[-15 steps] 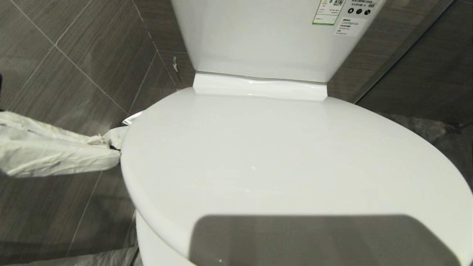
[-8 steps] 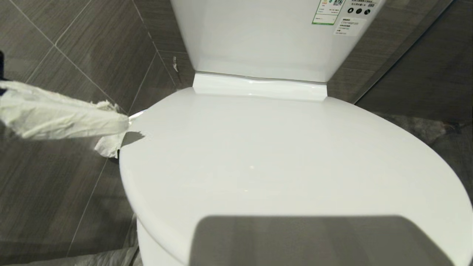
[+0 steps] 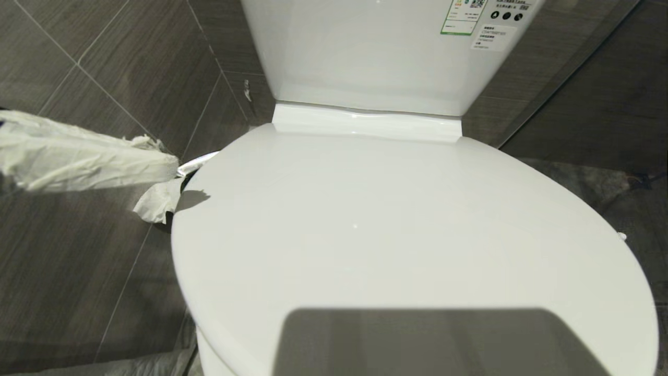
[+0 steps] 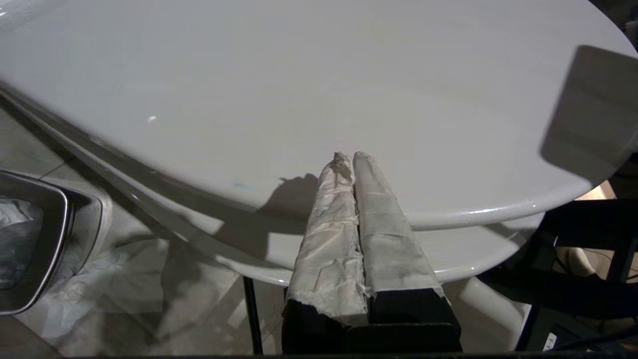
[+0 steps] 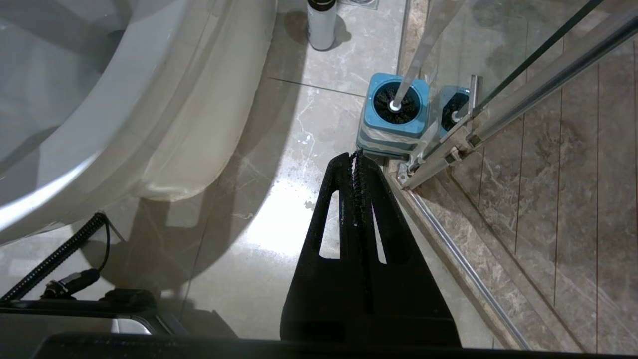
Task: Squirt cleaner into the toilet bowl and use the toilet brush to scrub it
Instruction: Close the toilet lid
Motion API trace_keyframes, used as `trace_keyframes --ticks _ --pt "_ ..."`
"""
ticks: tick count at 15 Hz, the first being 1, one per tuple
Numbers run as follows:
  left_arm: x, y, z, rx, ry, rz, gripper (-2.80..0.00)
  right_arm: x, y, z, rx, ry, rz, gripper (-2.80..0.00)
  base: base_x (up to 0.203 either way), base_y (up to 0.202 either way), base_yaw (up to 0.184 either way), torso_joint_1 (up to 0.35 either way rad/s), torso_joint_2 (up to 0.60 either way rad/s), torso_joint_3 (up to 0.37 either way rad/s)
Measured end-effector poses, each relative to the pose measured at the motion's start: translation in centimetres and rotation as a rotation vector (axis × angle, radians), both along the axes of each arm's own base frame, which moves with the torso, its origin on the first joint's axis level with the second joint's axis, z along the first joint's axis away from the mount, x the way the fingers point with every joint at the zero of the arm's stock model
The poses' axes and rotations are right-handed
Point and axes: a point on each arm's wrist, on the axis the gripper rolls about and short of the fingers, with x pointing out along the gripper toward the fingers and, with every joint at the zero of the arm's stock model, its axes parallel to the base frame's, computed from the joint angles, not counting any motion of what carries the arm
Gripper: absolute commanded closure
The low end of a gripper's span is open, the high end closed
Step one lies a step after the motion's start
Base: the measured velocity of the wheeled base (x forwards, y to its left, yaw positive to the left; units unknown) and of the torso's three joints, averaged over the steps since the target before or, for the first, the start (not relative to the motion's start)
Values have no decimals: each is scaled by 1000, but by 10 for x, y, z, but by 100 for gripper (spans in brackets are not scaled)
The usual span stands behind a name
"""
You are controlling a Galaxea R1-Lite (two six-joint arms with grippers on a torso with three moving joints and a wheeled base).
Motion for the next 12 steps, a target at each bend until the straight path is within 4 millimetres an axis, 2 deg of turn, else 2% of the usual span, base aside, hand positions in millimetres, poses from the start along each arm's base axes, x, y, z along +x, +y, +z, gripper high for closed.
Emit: trace_keyframes --ticks 4,12 --pt "-3 4 1 -10 -10 1 0 0 0 0 0 0 0 0 0 0 0 0 1 18" --pt "-6 8 0 -12 -14 2 0 0 0 0 0 1 -1 0 0 0 0 2 2 182"
